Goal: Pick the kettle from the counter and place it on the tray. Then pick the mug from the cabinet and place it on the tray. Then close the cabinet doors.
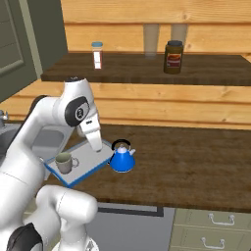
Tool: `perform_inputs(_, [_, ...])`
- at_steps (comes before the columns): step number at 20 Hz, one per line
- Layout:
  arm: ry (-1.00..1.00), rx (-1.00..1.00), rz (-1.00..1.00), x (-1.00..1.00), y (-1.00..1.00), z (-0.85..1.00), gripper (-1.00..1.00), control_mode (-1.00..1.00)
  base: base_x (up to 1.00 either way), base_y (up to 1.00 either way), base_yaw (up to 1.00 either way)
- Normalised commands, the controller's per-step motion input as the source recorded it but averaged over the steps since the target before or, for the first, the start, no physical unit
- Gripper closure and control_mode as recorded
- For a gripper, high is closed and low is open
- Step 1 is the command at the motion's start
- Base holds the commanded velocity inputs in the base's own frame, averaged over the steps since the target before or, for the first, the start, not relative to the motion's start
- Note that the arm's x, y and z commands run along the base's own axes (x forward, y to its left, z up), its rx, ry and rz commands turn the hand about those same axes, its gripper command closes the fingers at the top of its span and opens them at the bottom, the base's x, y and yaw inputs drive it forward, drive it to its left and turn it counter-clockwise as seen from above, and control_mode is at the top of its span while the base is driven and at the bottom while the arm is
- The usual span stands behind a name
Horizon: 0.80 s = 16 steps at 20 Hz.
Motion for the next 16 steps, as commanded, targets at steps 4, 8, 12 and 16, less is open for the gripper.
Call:
perform_inputs(4, [0.0,0.03,-0.01,0.29,-0.18,-0.23,-1.0,-1.0,0.0,0.0,0.0])
perform_inputs(8, [-0.09,0.05,0.0,0.31,-0.2,-0.32,-1.0,-1.0,0.0,0.0,0.0])
perform_inputs(12, [-0.08,0.04,0.01,0.34,-0.03,-0.18,-1.0,-1.0,0.0,0.0,0.0])
perform_inputs(16, [-0.01,0.02,0.0,0.37,0.0,-0.19,-1.0,-1.0,0.0,0.0,0.0])
